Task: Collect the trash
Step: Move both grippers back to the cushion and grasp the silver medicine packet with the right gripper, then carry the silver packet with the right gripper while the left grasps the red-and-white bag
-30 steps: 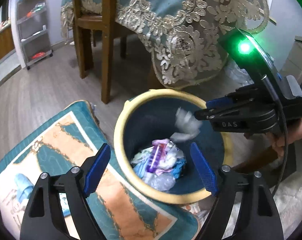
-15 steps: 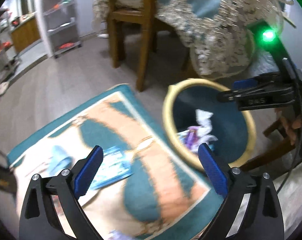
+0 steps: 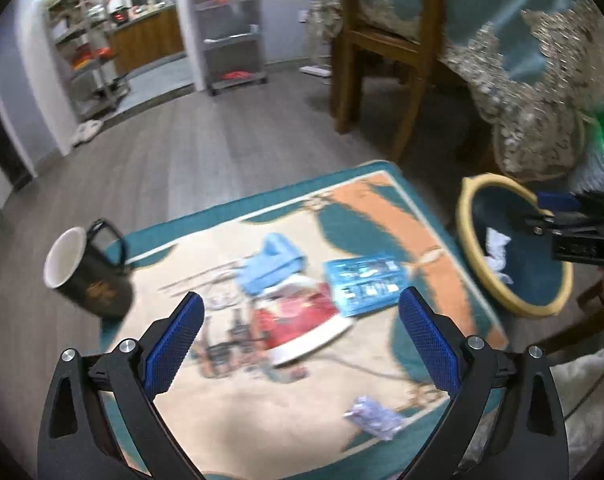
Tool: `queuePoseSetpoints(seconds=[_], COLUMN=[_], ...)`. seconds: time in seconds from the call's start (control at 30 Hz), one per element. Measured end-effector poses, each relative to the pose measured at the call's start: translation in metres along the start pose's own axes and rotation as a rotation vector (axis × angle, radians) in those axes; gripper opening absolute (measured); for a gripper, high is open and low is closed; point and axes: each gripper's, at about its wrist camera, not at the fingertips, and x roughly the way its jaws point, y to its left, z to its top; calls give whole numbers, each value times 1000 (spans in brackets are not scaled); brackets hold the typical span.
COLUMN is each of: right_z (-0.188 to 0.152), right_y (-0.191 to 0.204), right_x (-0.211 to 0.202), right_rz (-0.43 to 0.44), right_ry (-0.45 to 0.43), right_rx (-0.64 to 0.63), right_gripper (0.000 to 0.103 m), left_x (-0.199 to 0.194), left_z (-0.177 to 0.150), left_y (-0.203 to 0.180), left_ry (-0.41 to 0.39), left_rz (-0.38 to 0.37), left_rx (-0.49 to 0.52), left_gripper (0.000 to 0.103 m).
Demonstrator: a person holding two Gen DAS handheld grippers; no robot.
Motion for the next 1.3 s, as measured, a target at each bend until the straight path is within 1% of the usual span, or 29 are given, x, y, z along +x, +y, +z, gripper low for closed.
queuePoseSetpoints(seconds=[0.1, 0.17, 0.27, 0.33, 0.4, 0.6, 0.63, 0.67, 0.73, 0.8, 0.93, 0.97, 1.0, 1.13, 1.23, 1.3], right_z=[-11, -21, -37, -49, -60, -84, -89, -93, -103, -108, -113, -114, -115, -118, -120, -120], right_y=[16, 30, 61, 83, 100, 140, 148, 153, 167, 172, 175, 176, 177, 179, 180, 179], right_x=[5, 14, 25, 34, 40, 50, 51, 52, 54, 56, 62, 63, 64, 67, 70, 73], right_rz=[44, 43, 82, 135, 163, 182, 190, 199, 215, 218, 213, 214, 217, 223, 221, 210], right_ry=[15, 42, 62, 87, 111, 138, 143, 147, 161, 172, 197, 202, 211, 228, 240, 244], right_rx=[46, 50, 33, 12, -17, -121, -143, -160, -208, -227, -244, -250, -255, -275, -290, -300], right_gripper=[72, 72, 72, 72, 72, 69, 68, 65, 63, 62, 55, 50, 46, 43, 38, 32], left_x=[2, 4, 5, 7, 8, 3, 2, 2, 0, 1, 4, 4, 5, 6, 7, 8], left_z=[-7, -8, -10, -11, -11, -13, -13, -14, -15, -16, -18, -18, -17, -16, -16, -16], left_y=[22, 34, 46, 51, 59, 83, 89, 94, 103, 110, 113, 112, 112, 108, 105, 104], left_ry=[8, 14, 13, 17, 28, 10, 8, 7, 2, 3, 16, 19, 20, 23, 29, 32], left_rz=[45, 57, 65, 88, 97, 117, 119, 114, 93, 81, 80, 81, 82, 83, 84, 83], left_rx=[-29, -69, -116, -122, -150, -240, -269, -298, -358, -397, -421, -418, -415, -400, -388, -387], left_gripper=[97, 97, 97, 97, 97, 97, 97, 97, 97, 97, 97, 97, 97, 97, 97, 97])
